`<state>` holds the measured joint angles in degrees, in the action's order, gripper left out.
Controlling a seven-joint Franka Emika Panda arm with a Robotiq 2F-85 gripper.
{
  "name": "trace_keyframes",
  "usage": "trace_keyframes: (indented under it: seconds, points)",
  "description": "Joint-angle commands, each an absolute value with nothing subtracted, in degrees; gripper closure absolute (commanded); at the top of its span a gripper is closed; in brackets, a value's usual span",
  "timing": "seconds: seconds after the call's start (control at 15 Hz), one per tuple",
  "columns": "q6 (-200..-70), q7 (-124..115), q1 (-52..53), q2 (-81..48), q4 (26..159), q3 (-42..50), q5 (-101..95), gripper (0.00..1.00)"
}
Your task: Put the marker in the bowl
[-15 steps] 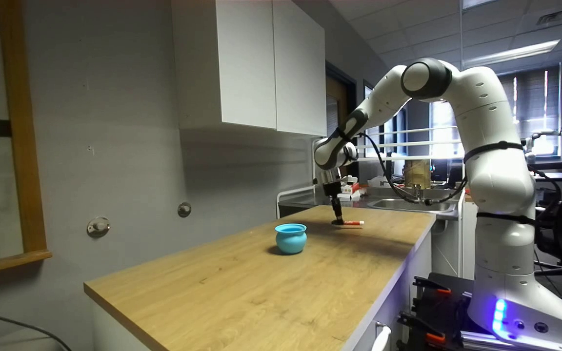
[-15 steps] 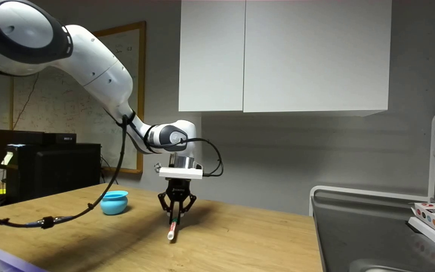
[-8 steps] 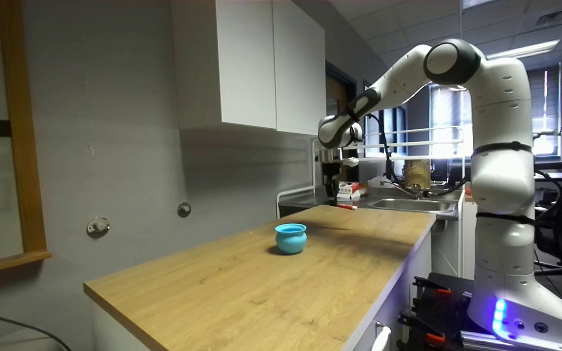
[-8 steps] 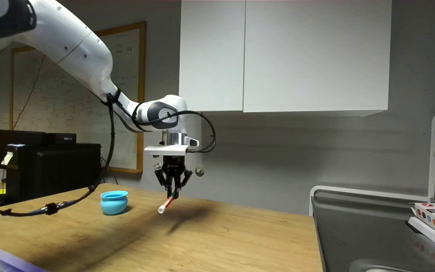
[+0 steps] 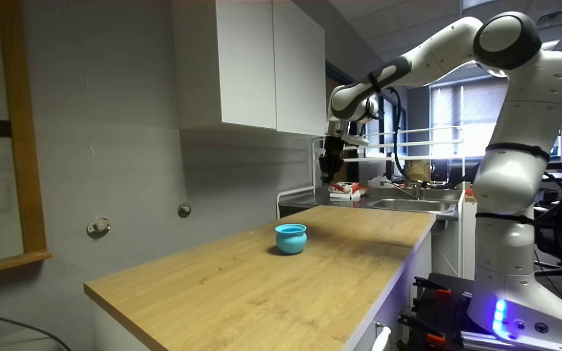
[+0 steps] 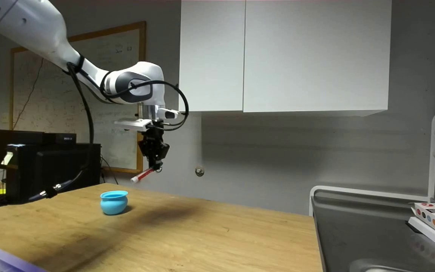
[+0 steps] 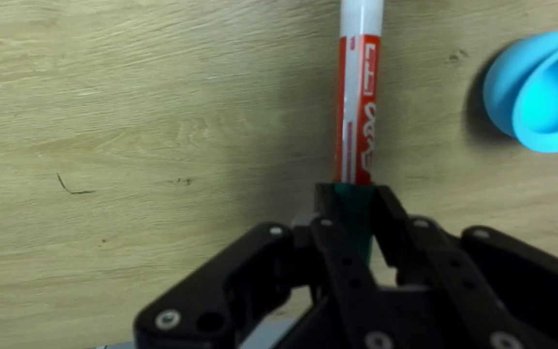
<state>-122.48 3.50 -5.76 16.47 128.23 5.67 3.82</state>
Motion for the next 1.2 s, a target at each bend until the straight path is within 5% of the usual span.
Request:
trace_keyframes:
  seconds: [0.0, 0.4, 0.67, 1.13]
  points:
    - [-128.9, -7.8, -4.8, 24.1, 134.5, 2.5, 5.8, 0.93]
    - [-152.0, -28.5, -6.5, 26.9, 139.8, -10.0, -0.2, 0.93]
    - [-166.6, -44.7, -17.3, 25.9, 143.6, -24.4, -13.9, 0.93]
    - [-169.1, -61.0, -36.8, 29.4, 148.1, -44.4, -27.8, 0.93]
